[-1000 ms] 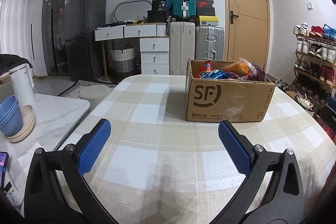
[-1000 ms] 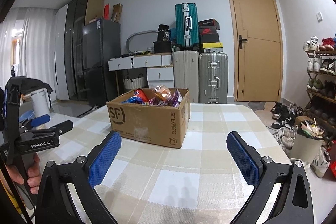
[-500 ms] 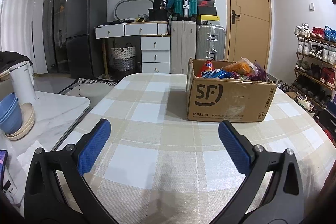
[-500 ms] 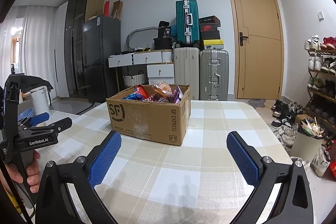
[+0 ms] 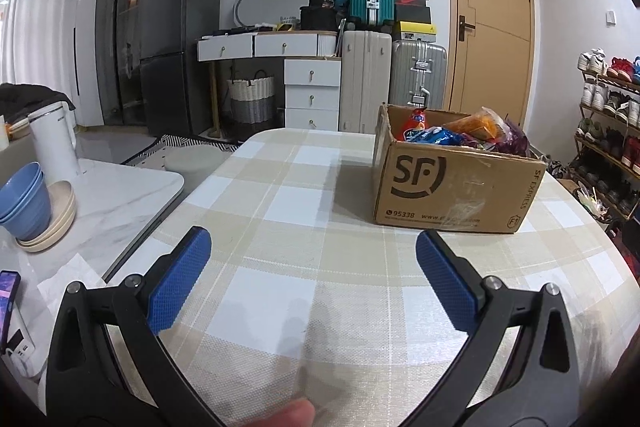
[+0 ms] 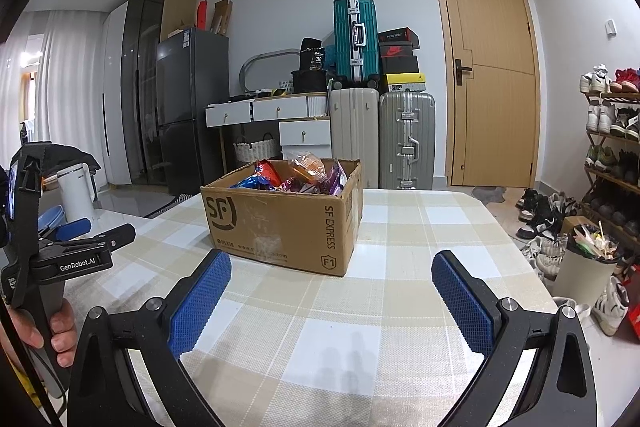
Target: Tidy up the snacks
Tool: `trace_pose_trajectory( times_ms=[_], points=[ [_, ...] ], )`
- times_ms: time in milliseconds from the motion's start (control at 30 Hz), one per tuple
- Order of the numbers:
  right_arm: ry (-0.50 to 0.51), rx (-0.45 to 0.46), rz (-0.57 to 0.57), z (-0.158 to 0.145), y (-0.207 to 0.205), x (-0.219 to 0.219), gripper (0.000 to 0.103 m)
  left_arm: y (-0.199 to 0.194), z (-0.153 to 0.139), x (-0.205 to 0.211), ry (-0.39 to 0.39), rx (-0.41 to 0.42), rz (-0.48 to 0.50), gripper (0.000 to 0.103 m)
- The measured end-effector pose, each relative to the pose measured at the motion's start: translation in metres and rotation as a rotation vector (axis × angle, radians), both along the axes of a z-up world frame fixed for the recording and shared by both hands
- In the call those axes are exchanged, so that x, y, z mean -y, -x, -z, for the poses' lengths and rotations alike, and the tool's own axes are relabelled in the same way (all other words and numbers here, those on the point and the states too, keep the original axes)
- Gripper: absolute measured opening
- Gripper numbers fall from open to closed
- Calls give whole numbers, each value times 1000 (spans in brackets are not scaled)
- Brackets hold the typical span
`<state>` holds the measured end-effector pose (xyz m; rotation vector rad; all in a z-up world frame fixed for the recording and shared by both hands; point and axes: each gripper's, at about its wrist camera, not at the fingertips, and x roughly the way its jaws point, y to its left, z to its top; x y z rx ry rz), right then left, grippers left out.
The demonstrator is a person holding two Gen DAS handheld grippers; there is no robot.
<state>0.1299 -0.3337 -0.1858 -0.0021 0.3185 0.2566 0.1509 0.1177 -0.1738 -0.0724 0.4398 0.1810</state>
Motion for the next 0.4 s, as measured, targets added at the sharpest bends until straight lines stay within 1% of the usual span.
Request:
trace_pose_trajectory(
  times_ms=[267, 400],
  points=[
    [-5, -7, 5, 3, 0, 1, 102, 5, -2, -4, 5, 20, -24, 102],
    [-5, -7, 5, 3, 0, 1, 102, 4, -1, -4, 5, 5, -27, 102]
  ],
)
